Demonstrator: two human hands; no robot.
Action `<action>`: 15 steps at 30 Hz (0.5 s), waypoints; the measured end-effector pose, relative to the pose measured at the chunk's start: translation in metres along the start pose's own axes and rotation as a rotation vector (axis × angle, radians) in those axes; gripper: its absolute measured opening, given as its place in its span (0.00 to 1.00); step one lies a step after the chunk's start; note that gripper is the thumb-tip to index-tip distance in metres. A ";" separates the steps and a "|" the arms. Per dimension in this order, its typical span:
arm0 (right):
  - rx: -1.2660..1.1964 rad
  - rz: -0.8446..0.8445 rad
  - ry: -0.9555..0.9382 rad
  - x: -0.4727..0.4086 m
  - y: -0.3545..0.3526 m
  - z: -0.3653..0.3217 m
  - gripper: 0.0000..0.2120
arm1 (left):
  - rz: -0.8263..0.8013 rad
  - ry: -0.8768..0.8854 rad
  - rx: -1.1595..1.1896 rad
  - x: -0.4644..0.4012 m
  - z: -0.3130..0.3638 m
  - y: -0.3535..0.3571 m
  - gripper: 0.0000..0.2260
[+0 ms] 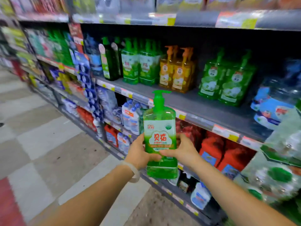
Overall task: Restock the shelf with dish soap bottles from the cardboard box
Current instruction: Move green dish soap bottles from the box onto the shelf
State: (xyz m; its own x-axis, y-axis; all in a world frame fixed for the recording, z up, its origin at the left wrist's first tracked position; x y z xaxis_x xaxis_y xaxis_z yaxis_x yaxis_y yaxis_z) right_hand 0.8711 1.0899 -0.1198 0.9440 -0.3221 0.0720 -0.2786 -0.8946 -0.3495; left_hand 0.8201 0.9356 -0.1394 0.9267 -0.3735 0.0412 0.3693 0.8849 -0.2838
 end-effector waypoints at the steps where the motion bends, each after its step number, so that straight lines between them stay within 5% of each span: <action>1: -0.005 -0.004 -0.007 -0.016 0.011 -0.003 0.29 | 0.011 0.013 -0.014 -0.014 -0.004 -0.011 0.30; 15: -0.034 0.166 -0.151 -0.279 0.065 -0.099 0.34 | 0.090 0.205 -0.131 -0.270 0.049 -0.118 0.34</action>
State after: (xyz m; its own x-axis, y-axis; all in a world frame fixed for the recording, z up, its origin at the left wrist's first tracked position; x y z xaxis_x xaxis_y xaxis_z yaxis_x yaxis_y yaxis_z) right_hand 0.5723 1.0905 -0.0700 0.8997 -0.4182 -0.1250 -0.4357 -0.8440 -0.3128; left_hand 0.5297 0.9455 -0.0697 0.9170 -0.3553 -0.1814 0.2612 0.8784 -0.4001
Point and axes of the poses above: each hand's wrist, its own x-axis away from the middle knuckle, its own y-axis out of the palm, z = x × y, the point moved 1 cm from there along -x, towards the middle knuckle, and after that the axes turned 4 degrees about -x, right-handed, at the moved point
